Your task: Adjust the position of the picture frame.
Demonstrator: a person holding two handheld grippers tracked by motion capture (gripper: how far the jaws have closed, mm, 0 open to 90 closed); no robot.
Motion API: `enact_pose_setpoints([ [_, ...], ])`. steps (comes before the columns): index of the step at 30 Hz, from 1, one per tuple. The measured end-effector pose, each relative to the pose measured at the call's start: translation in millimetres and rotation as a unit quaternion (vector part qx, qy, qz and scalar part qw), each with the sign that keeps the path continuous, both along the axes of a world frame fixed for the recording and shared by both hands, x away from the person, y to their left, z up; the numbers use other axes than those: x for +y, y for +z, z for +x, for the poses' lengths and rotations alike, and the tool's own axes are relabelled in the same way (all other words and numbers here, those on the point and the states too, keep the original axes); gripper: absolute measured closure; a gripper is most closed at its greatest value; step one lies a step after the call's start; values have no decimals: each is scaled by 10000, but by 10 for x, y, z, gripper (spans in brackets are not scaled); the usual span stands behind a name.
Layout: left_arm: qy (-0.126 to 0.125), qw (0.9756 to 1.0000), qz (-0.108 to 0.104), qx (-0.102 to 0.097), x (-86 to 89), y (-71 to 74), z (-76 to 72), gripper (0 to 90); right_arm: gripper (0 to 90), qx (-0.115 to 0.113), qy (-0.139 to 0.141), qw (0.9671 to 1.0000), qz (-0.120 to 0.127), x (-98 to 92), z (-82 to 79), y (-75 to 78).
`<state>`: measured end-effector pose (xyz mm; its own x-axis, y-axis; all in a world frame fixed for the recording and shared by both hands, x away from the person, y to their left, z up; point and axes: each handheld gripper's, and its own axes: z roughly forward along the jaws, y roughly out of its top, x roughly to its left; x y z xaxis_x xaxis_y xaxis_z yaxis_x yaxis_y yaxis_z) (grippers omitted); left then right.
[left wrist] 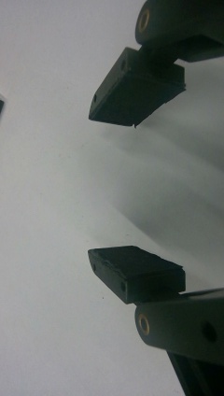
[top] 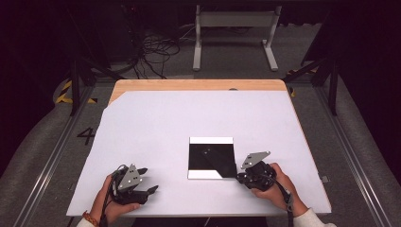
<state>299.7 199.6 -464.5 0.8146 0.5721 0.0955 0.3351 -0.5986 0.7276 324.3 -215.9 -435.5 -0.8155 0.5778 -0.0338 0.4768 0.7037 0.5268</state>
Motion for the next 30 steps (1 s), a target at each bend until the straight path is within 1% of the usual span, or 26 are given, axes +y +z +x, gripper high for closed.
enact_pose_setpoints([
  [1,-4,10000,-1,3,-2,-2,1,298,821,1,-6,10000,-22,8,3,2],
  [4,-19,10000,21,6,-7,-5,5,297,819,116,79,9996,-230,35,22,32],
  [6,-19,10000,26,11,-6,-7,6,297,812,154,112,9994,-288,48,36,37],
  [8,-19,10000,-7,29,-2,-7,5,298,784,150,148,9990,-394,56,40,50],
  [10,-13,10000,-20,44,-2,-8,6,298,792,191,150,9988,-415,69,58,51],
  [12,-13,10000,-33,51,-3,-8,4,298,815,170,141,9989,-415,81,61,48],
  [17,-1,10000,-57,76,-2,-8,7,297,831,196,139,9993,-296,64,73,39],
  [19,7,9999,-82,88,0,-8,8,296,837,218,123,9996,-123,27,79,27],
  [21,9,9999,-97,102,0,-8,8,295,840,232,106,9997,-14,6,81,19],
  [26,-21,10000,-65,66,-2,-8,2,294,841,204,106,9997,99,-18,73,11],
  [29,-12,9999,-91,101,-5,-8,10,295,842,231,106,9995,206,-44,78,0],
  [30,-18,9999,-88,109,-9,-8,7,295,842,202,120,9995,214,-46,75,-2],
])
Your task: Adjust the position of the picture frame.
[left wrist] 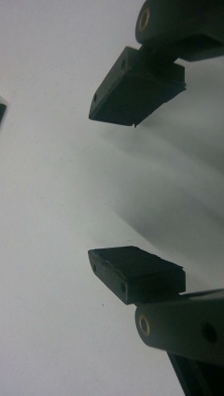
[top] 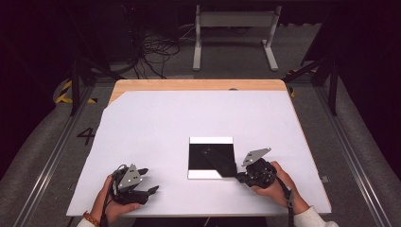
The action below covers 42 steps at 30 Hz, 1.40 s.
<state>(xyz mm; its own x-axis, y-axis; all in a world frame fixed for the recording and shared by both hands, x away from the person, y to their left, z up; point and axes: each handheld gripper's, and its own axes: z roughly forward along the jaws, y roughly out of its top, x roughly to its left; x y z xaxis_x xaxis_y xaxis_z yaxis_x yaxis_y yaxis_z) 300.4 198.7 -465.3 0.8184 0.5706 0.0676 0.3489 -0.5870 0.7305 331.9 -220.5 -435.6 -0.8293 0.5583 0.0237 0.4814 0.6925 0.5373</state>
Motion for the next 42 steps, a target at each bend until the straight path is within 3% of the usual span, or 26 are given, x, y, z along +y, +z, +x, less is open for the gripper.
enact_pose_setpoints([
  [11,-31,10000,39,19,-14,-13,-14,294,825,-47,-12,9999,119,-31,-8,19],
  [22,-29,10000,89,12,-15,-14,-30,297,817,125,-35,9979,632,-109,33,36],
  [38,-56,9999,94,2,-22,-14,-32,297,796,107,-64,9974,710,-93,41,33],
  [42,-82,9999,98,2,-28,-17,-25,296,756,142,-109,9963,841,-108,49,37],
])
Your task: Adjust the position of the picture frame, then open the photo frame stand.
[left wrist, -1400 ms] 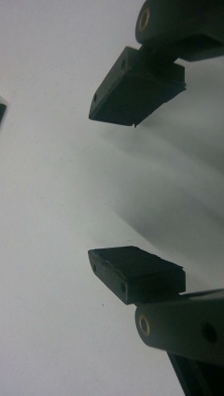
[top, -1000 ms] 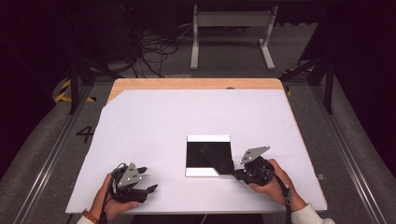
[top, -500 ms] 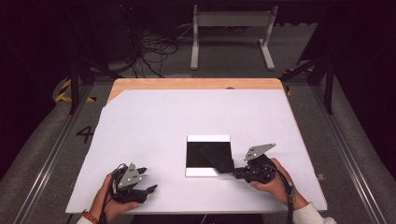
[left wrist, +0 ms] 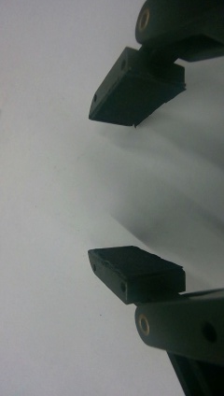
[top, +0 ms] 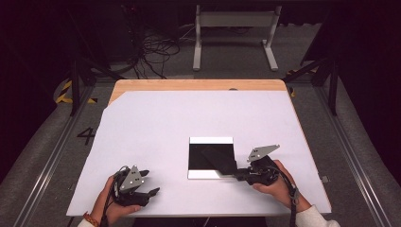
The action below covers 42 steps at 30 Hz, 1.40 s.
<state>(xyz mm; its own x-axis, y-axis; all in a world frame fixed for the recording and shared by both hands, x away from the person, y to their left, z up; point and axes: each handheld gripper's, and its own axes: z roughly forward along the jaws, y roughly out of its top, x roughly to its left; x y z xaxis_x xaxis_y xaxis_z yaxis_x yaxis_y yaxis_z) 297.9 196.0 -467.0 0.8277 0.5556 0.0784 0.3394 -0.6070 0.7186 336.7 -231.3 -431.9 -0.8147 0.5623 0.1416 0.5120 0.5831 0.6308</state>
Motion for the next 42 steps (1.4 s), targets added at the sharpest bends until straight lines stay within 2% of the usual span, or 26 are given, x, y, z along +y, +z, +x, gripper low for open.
enact_pose_setpoints([
  [8,-2,10000,2,-12,2,5,-20,292,687,54,-56,9994,330,-14,22,-10],
  [14,5,10000,21,-18,10,1,-29,290,636,80,-100,9987,486,-2,48,-23],
  [17,42,10000,32,-14,22,-3,-35,291,556,96,-181,9975,670,13,74,-20],
  [19,41,10000,22,-13,19,2,-38,291,537,172,-237,9961,837,22,97,-34],
  [20,36,10000,28,-29,13,5,-36,291,537,172,-237,9961,837,22,97,-34],
  [22,16,10000,54,-25,-9,-2,-24,291,518,252,-291,9943,992,20,114,-49],
  [25,-2,10000,63,-11,-29,-5,5,284,497,437,-481,9888,1341,17,147,-83],
  [26,-2,10000,63,-11,-29,-5,5,284,497,437,-481,9888,1341,17,147,-83],
  [27,-19,10000,58,-20,-42,-2,13,284,491,466,-550,9871,1427,20,148,-91],
  [29,-65,9999,95,-39,-65,-1,15,282,501,672,-784,9802,1687,10,148,-126],
  [36,-138,9999,38,-52,-128,18,17,277,507,862,-915,9710,2034,19,182,-150],
  [41,-216,9997,65,-43,-185,16,34,276,486,950,-1035,9684,2059,35,209,-164],
  [42,-227,9997,68,-51,-191,15,34,276,484,1016,-1080,9667,2088,36,215,-163],
])
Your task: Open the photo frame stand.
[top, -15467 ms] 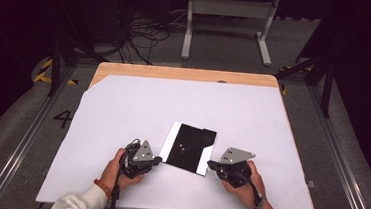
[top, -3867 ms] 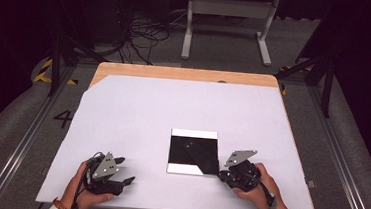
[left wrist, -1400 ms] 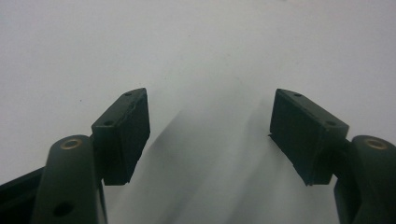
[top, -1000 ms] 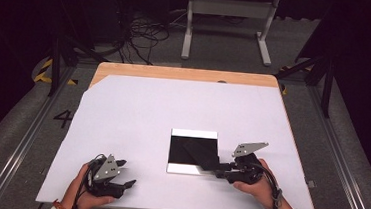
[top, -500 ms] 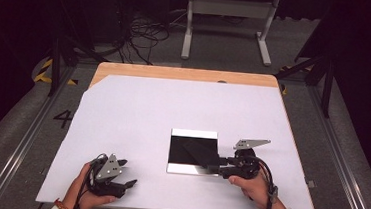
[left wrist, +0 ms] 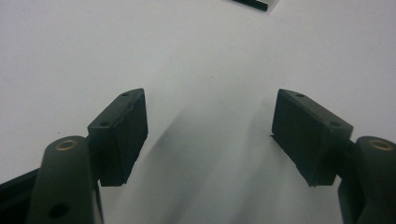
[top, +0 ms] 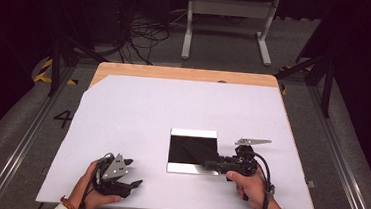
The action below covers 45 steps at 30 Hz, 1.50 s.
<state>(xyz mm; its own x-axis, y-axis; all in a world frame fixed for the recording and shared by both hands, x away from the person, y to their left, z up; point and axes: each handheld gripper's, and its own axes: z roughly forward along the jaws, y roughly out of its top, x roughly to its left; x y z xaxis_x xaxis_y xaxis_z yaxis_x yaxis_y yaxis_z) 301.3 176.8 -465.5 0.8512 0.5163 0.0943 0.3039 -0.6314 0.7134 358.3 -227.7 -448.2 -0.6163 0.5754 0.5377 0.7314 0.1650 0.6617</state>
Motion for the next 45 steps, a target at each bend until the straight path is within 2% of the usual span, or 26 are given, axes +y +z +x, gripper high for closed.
enact_pose_setpoints([
  [2,-20,10000,18,9,-12,1,7,275,470,91,-91,9999,68,6,20,8],
  [4,-25,10000,30,9,-17,-2,10,271,470,125,-184,9997,28,13,56,4],
  [6,-32,10000,28,17,-17,-3,10,268,470,258,-226,9994,51,9,98,-15],
  [8,-26,10000,15,20,-20,-2,12,268,469,286,-227,9991,219,22,121,-29],
  [10,-21,10000,15,19,-23,-2,11,266,486,210,-260,9994,104,51,135,-29],
  [20,-37,10000,24,-20,-44,10,27,260,511,264,-290,9991,138,75,160,-93],
  [23,-75,9999,-61,-41,-101,45,63,250,503,364,-217,9990,152,56,166,-126],
  [25,-119,9995,-288,-32,-128,78,102,239,502,377,-218,9989,186,48,166,-147],
  [26,-119,9995,-288,-32,-128,78,102,234,502,370,-214,9989,180,48,166,-147],
  [27,-76,9989,-466,15,-169,105,156,232,503,387,-218,9989,173,50,163,-142],
  [31,-104,9984,-554,67,-231,115,213,229,507,352,-203,9990,175,51,158,-142],
  [34,-181,9979,-602,172,-349,111,299,223,535,300,-172,9992,217,42,149,-135],
  [39,-188,9929,-1027,566,-473,80,469,210,543,235,-150,9994,192,39,135,-131],
  [45,-69,9905,-1108,815,-578,29,614,197,545,128,-108,9997,153,38,110,-117],
])
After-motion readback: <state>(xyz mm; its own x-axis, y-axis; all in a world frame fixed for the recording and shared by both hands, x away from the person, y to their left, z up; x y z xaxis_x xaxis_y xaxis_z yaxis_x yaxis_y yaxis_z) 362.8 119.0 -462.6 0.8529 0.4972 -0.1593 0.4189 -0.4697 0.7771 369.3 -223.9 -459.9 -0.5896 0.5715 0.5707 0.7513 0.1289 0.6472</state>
